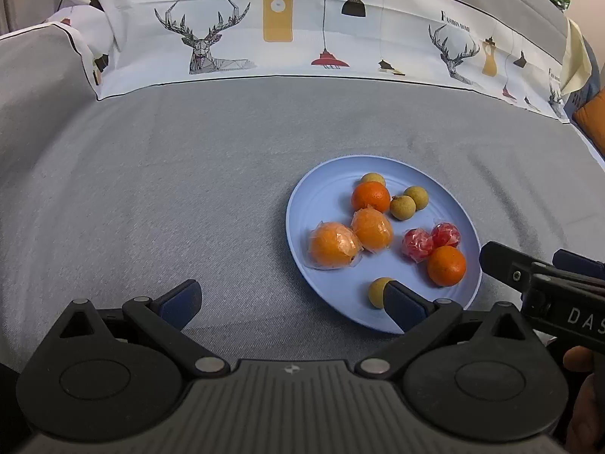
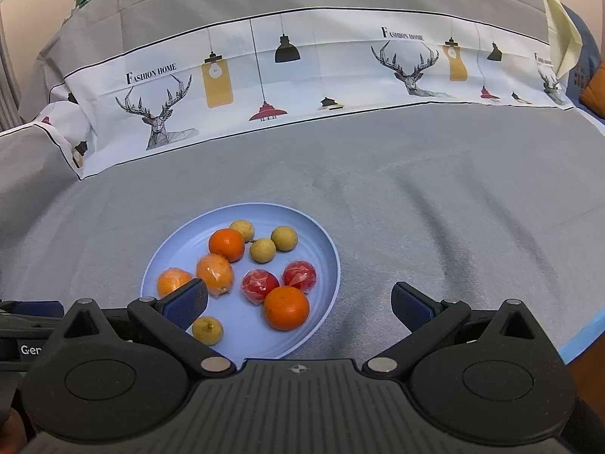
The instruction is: Organize fruits
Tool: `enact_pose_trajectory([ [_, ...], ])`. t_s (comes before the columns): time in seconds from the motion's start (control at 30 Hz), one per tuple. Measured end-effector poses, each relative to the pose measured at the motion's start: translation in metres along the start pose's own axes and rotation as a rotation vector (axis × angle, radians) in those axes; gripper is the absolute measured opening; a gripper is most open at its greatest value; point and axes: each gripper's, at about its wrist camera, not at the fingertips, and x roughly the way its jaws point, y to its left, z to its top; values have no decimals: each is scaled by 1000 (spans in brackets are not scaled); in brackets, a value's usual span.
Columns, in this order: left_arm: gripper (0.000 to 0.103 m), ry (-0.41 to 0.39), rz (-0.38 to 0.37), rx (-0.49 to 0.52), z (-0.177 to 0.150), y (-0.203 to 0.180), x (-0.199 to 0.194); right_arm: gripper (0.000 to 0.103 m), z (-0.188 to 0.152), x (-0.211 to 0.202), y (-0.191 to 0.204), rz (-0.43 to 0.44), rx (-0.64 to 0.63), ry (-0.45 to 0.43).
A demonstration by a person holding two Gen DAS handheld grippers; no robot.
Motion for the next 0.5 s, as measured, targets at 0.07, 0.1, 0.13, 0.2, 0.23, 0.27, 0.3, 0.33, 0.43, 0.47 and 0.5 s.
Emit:
enact_pose_trajectory([
  [0.07,102,-2,1,1,1,-1,1,102,1,1,-1,-1,6,2],
  [0.1,102,-3,0,2,2,-1,1,102,1,1,0,-1,9,3],
  [0.13,102,-2,-1,3,2,-1,2,102,1,2,-1,-2,12,6],
  [0.2,102,3,-2,4,3,-2,4,102,1,3,-2,-5,12,10],
  [0.23,102,4,-3,3,3,-2,4,102,1,4,-2,-6,13,12],
  [0.27,102,4,-4,1,4,-2,5,102,2,5,-2,-7,14,15],
  [0.3,102,5,-6,0,4,-2,5,102,2,5,-1,-9,14,19],
  [0.33,102,5,-8,-2,5,-2,5,102,4,5,-1,-12,12,22],
  [0.43,102,0,-12,4,5,-1,6,102,7,5,1,-11,-13,24],
  [0.47,102,-4,-19,9,4,-1,5,102,9,6,1,-10,-19,31],
  [0.5,102,-16,-26,13,4,-1,3,102,12,7,-1,-3,-18,38],
])
